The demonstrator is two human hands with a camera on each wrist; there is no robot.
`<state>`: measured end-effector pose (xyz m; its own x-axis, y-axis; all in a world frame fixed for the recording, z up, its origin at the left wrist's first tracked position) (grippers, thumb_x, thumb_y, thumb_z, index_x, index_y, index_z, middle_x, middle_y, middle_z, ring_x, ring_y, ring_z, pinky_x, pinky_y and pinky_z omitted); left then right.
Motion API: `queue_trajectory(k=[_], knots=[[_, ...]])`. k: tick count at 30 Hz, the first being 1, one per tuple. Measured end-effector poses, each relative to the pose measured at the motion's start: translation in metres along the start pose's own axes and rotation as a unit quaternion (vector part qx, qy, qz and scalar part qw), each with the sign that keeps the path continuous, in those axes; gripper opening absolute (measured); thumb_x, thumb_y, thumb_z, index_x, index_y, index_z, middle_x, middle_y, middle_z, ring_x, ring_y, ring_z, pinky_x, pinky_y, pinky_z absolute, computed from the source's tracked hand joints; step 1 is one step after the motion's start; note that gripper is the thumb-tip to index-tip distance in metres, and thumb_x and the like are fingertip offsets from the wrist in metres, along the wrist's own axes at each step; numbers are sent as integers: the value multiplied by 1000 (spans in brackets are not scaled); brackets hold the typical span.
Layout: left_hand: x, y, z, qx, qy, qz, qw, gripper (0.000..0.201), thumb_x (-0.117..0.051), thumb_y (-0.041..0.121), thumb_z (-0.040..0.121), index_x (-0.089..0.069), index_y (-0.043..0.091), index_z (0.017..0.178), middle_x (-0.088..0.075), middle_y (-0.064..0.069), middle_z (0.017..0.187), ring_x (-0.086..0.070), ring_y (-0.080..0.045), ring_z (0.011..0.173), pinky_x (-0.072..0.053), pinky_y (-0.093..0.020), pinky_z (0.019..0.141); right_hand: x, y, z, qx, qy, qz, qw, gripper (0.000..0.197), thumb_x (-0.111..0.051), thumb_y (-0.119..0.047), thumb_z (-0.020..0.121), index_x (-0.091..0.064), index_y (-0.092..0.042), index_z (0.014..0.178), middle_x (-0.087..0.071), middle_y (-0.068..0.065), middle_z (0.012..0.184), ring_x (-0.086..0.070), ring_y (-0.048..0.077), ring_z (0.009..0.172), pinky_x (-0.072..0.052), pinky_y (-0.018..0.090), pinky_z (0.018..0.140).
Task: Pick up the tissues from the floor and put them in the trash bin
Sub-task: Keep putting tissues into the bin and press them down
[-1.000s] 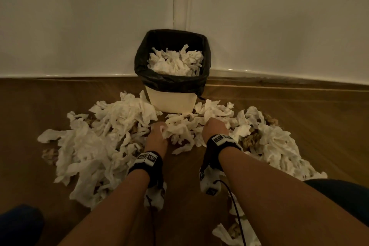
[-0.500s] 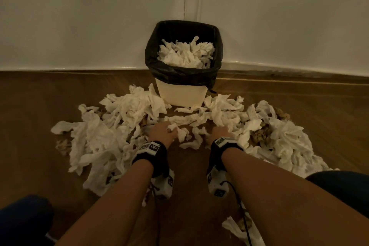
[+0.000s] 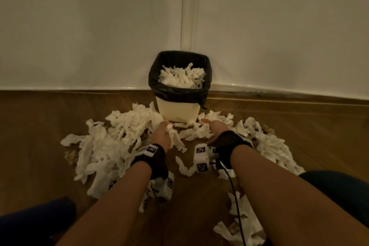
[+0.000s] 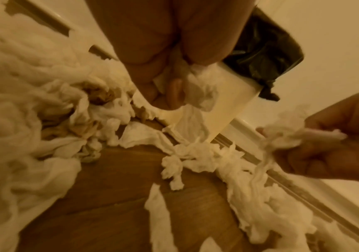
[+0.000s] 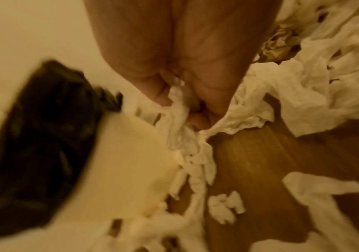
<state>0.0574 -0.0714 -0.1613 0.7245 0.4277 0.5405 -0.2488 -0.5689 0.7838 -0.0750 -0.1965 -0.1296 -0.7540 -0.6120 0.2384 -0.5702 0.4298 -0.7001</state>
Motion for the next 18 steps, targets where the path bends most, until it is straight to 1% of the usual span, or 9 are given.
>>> queue_trajectory(k=[2,4,6,8,10,11,14,16,18], knots=[[6,25,-10,11,1,-48,999,34,-34,17,99,-54,11,126,-51,-18,130,-48,-34,117,-40,-42,102,13,-19,-26,8,-67,212,975,35,-47,-23,95,-53,-4,124,-56,18,123,-54,35,111,-46,38,89],[13,49,-21,20,0,-103,995,37,-34,33,99,-66,15,106,-59,-13,120,-52,-31,112,-40,-39,99,25,-31,-46,6,-84,351,933,30,-43,-36,96,-57,-10,101,-57,10,92,-54,27,79,-44,34,64],[23,69,-29,-4,8,-113,994,41,-40,47,95,-67,21,76,-64,-5,95,-56,-25,95,-42,-31,85,33,-46,-67,39,-74,346,934,35,-55,-43,90,-53,-13,108,-53,6,91,-51,22,73,-42,31,60],[34,89,-39,-42,32,-87,995,38,-51,47,90,-62,24,62,-63,-2,79,-59,-25,86,-42,-28,76,40,-60,-90,77,-64,306,947,23,-61,-32,89,-53,-13,100,-52,7,76,-48,16,60,-41,26,53],[45,106,-46,-81,52,-54,994,25,-57,38,89,-67,22,72,-66,-3,87,-60,-25,95,-44,-29,81,43,-72,-109,115,-90,340,929,9,-51,-19,95,-51,-14,88,-44,2,50,-38,10,40,-34,19,42],[52,114,-50,-99,59,-43,992,19,-56,33,90,-70,21,89,-67,-5,101,-59,-25,104,-45,-31,88,43,-78,-119,128,-104,364,917,10,-47,-17,97,-51,-13,88,-40,0,46,-35,8,37,-33,17,41],[70,136,-62,-120,54,-62,989,36,-47,14,94,-54,16,130,-51,-10,135,-47,-26,124,-39,-36,105,43,-94,-151,157,-169,417,879,15,-46,-10,97,-51,-5,110,-54,7,81,-43,8,53,-43,14,47],[80,151,-69,-136,51,-79,986,39,-43,6,94,-52,12,131,-50,-14,135,-49,-30,122,-42,-41,103,44,-103,-168,179,-225,459,841,25,-38,-2,98,-46,-5,121,-54,14,105,-49,11,68,-50,13,53],[89,165,-77,-136,40,-164,976,34,-42,3,95,-54,7,127,-53,-17,128,-57,-31,110,-49,-39,92,47,-110,-186,201,-251,477,818,31,-33,-1,99,-43,-2,128,-54,12,93,-46,12,69,-50,14,53]])
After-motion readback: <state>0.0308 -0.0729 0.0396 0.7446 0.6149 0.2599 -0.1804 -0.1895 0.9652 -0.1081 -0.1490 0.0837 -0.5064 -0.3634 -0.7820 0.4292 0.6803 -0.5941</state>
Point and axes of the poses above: each hand's wrist, its own z-axis towards the middle knuckle, its own x-axis out of the back of the hand, y = z × x, the point moved 2 cm from there along z, towards the middle knuckle
